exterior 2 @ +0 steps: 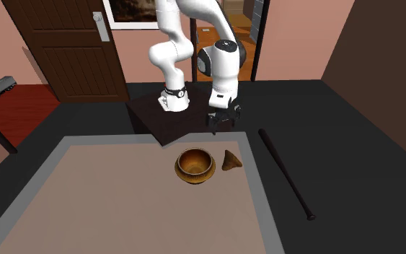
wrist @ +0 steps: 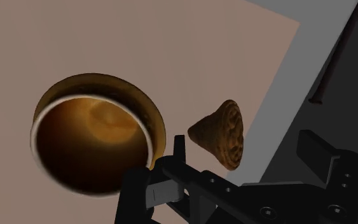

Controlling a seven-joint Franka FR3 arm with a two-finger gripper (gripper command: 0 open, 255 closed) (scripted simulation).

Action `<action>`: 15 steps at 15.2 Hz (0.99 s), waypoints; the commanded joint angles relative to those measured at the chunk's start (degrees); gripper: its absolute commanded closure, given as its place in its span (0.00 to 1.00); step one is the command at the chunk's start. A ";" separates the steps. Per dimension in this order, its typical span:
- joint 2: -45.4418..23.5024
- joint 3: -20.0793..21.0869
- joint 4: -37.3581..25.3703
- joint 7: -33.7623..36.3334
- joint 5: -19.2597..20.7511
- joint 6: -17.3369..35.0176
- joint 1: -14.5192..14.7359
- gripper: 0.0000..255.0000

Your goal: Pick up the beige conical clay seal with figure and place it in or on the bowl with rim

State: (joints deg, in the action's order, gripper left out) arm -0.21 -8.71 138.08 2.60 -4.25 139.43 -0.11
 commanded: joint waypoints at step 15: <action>-19.01 2.25 -7.62 -4.39 -8.56 11.60 -1.16 0.00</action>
State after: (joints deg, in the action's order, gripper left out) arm -19.03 -6.50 130.50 -1.70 -12.73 150.86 -1.22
